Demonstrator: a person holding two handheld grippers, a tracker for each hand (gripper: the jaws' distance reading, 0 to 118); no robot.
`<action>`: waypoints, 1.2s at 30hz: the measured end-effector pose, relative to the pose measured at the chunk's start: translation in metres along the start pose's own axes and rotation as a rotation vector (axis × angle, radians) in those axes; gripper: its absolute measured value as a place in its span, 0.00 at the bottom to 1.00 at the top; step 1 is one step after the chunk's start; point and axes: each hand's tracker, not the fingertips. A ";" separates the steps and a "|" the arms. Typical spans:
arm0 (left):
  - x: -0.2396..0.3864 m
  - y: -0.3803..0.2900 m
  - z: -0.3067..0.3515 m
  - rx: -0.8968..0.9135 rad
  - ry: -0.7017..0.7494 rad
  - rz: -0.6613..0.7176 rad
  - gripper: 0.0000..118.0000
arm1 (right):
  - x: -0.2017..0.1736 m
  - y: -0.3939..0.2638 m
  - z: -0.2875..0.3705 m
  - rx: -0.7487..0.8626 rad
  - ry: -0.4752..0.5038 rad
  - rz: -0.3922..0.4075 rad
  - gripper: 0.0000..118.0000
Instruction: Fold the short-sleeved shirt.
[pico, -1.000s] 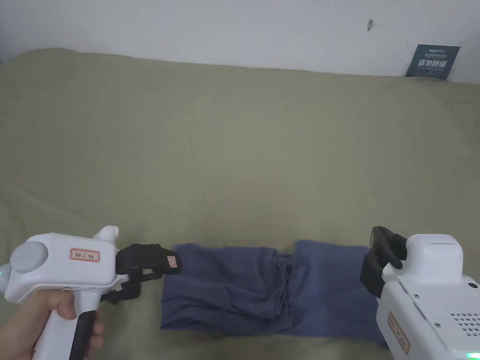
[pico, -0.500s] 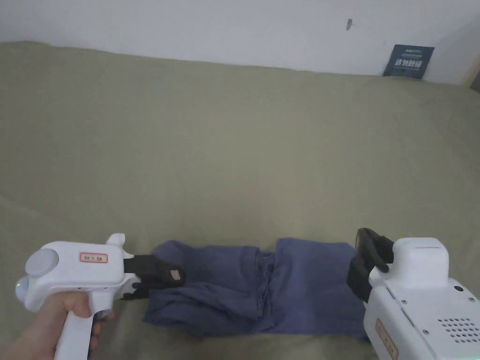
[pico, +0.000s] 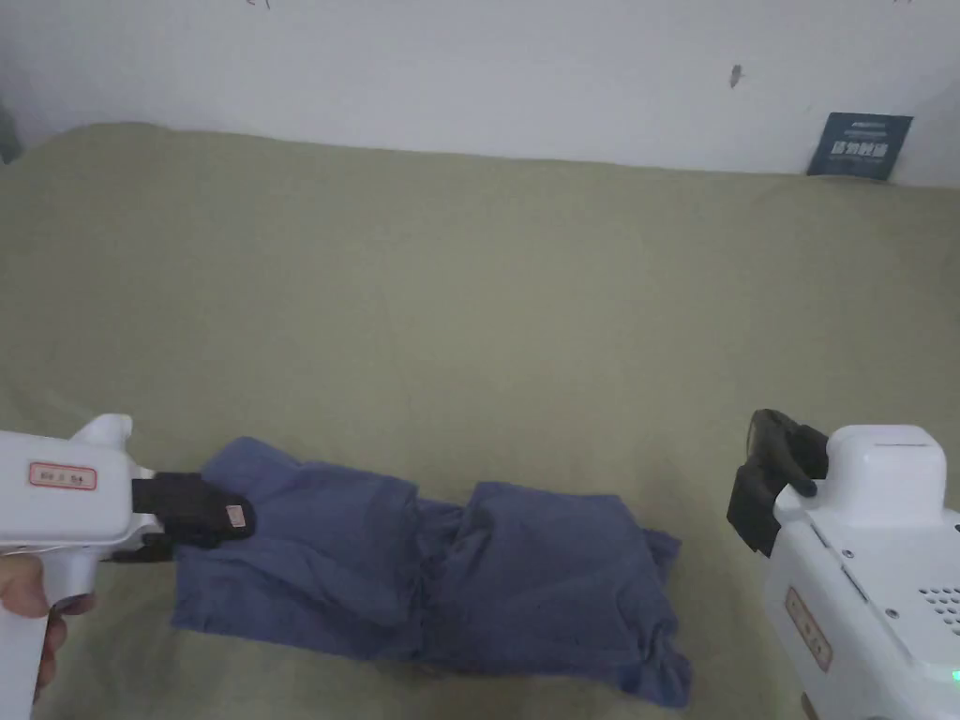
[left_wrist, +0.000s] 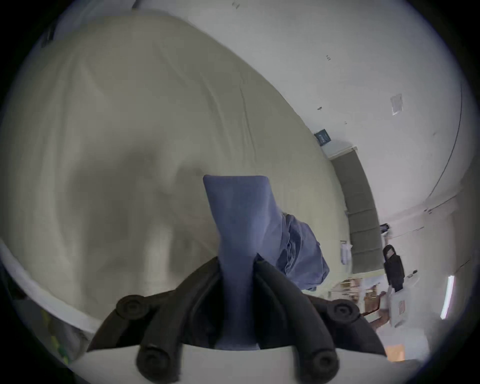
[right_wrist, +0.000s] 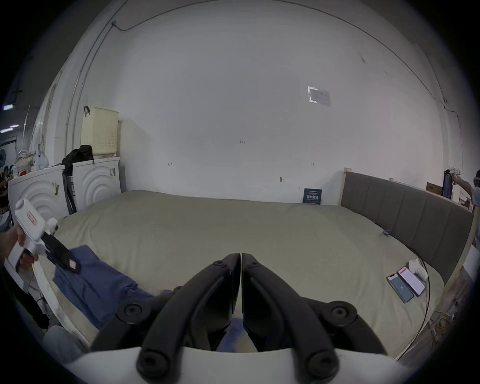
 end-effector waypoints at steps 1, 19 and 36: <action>0.000 0.002 0.007 0.005 0.022 -0.017 0.10 | -0.001 0.001 0.000 0.004 0.003 -0.005 0.07; 0.203 -0.051 -0.102 -0.139 0.067 -0.449 0.10 | 0.009 0.010 0.012 0.027 0.000 0.010 0.07; 0.192 -0.063 -0.171 -0.101 -0.104 -0.259 0.63 | 0.034 -0.015 0.014 -0.038 -0.052 -0.021 0.07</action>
